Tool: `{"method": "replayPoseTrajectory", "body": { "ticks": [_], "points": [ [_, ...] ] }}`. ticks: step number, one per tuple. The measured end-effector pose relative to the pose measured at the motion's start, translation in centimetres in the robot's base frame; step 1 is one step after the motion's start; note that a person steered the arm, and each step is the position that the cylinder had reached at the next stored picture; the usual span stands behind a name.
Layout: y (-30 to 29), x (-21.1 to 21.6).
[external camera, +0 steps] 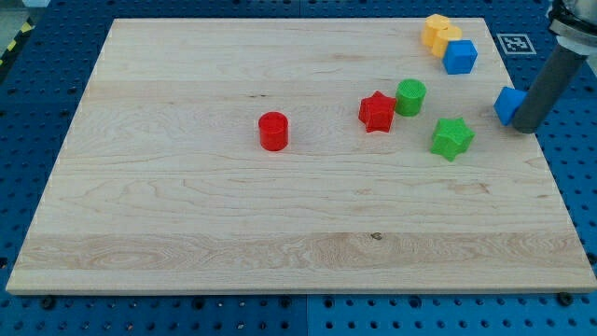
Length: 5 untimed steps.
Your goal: Move the blue triangle to the blue cube
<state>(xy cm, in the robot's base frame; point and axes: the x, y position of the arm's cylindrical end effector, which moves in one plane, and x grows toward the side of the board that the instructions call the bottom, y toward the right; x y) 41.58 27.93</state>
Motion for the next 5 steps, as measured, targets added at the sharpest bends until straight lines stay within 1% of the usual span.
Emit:
{"method": "replayPoseTrajectory", "body": {
  "ticks": [1, 3, 5],
  "points": [
    [-0.9, -1.7],
    [1.4, -3.6],
    [1.3, -7.1]
  ]
}}
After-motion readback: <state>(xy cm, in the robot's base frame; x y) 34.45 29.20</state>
